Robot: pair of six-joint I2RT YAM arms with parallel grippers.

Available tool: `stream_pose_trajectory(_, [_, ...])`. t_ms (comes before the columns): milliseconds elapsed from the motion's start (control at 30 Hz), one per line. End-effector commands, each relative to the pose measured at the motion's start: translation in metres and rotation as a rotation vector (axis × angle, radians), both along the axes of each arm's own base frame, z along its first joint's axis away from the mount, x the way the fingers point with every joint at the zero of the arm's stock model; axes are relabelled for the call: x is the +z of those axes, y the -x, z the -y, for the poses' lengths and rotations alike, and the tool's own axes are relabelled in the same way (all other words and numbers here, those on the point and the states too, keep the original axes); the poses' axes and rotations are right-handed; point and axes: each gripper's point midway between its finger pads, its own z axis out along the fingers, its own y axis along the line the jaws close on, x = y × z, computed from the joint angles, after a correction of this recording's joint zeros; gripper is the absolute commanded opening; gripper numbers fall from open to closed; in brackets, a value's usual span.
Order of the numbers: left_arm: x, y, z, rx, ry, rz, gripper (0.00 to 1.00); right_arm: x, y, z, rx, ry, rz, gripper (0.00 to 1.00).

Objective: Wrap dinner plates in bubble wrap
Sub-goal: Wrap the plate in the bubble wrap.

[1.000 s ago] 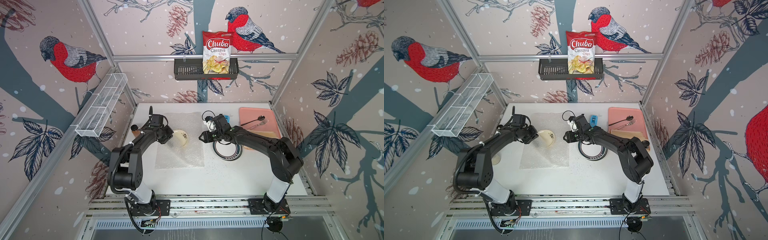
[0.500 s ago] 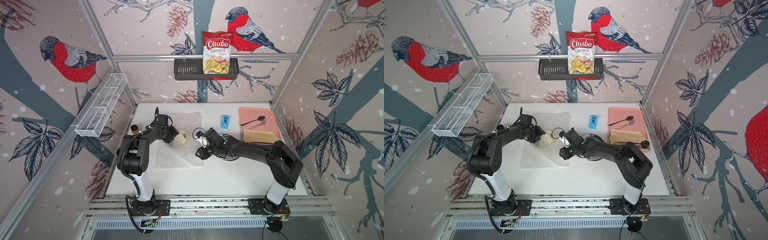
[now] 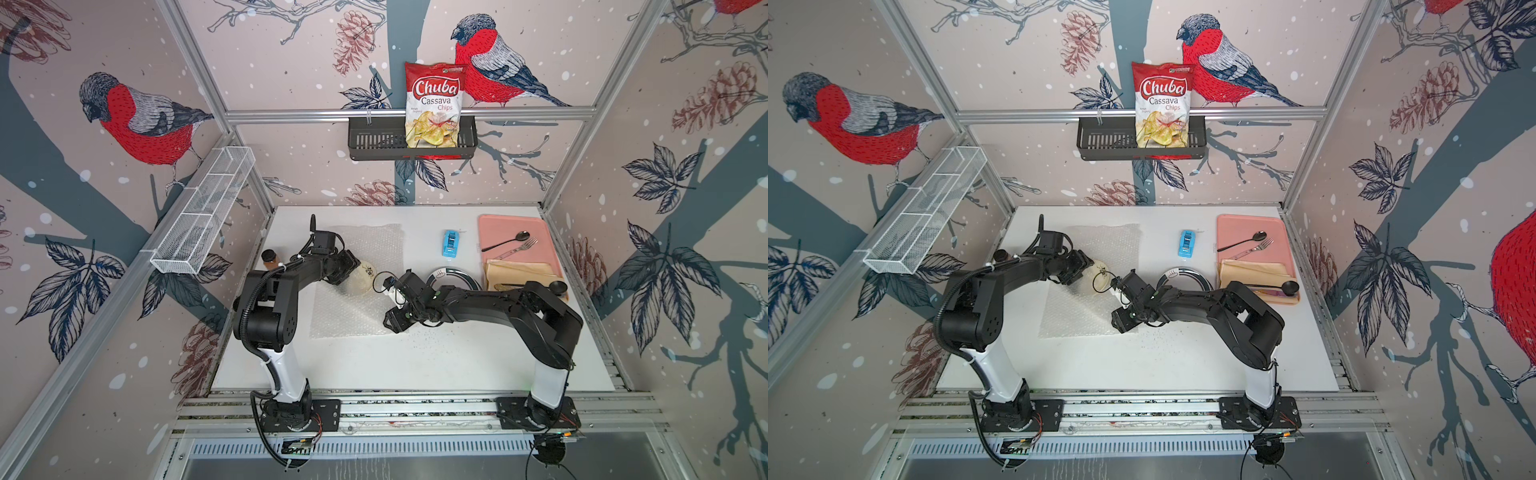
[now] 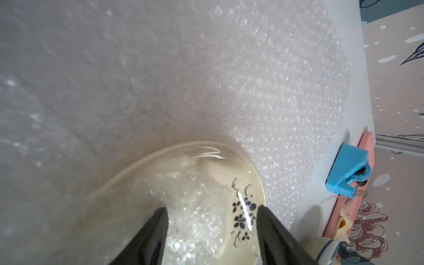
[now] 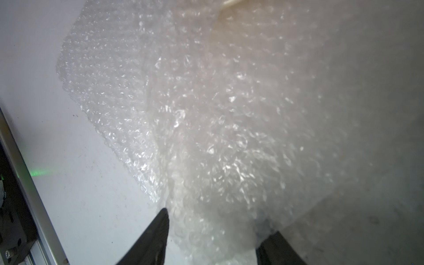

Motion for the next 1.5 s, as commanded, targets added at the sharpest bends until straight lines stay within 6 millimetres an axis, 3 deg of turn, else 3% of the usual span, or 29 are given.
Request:
stream_pose_trajectory(0, [-0.021, 0.024, -0.005, 0.003, -0.028, -0.107, 0.65, 0.007, -0.003, -0.011, -0.029, -0.051, -0.016, 0.56])
stream_pose_trajectory(167, [-0.023, 0.028, -0.007, 0.003, -0.031, -0.109, 0.65, 0.026, -0.005, -0.018, -0.041, -0.117, -0.021, 0.51])
stream_pose_trajectory(333, [-0.026, 0.031, -0.010, 0.010, -0.028, -0.111, 0.65, 0.041, -0.008, -0.019, -0.050, -0.174, -0.069, 0.30])
stream_pose_trajectory(500, [-0.021, 0.027, -0.011, 0.012, -0.013, -0.091, 0.66, 0.050, -0.004, -0.026, -0.016, -0.220, -0.113, 0.18])
stream_pose_trajectory(667, [-0.026, 0.033, -0.011, -0.002, 0.002, -0.100, 0.72, 0.067, -0.013, -0.052, 0.032, -0.317, -0.141, 0.16])
stream_pose_trajectory(800, [-0.028, 0.033, -0.009, 0.000, 0.054, -0.101, 0.74, 0.091, -0.034, -0.078, 0.041, -0.434, -0.168, 0.16])
stream_pose_trajectory(933, [-0.030, 0.034, -0.005, -0.011, 0.120, -0.103, 0.75, 0.102, -0.059, -0.093, 0.015, -0.537, -0.251, 0.15])
stream_pose_trajectory(1133, [-0.027, 0.032, -0.006, 0.001, 0.188, -0.097, 0.77, 0.096, -0.090, -0.106, -0.070, -0.590, -0.339, 0.14])
stream_pose_trajectory(1300, [-0.029, 0.036, -0.007, 0.000, 0.191, -0.116, 0.78, 0.078, -0.113, -0.115, -0.145, -0.593, -0.397, 0.12])
stream_pose_trajectory(1467, [-0.026, 0.036, -0.012, 0.017, 0.208, -0.110, 0.78, 0.063, -0.130, -0.111, -0.208, -0.589, -0.440, 0.13])
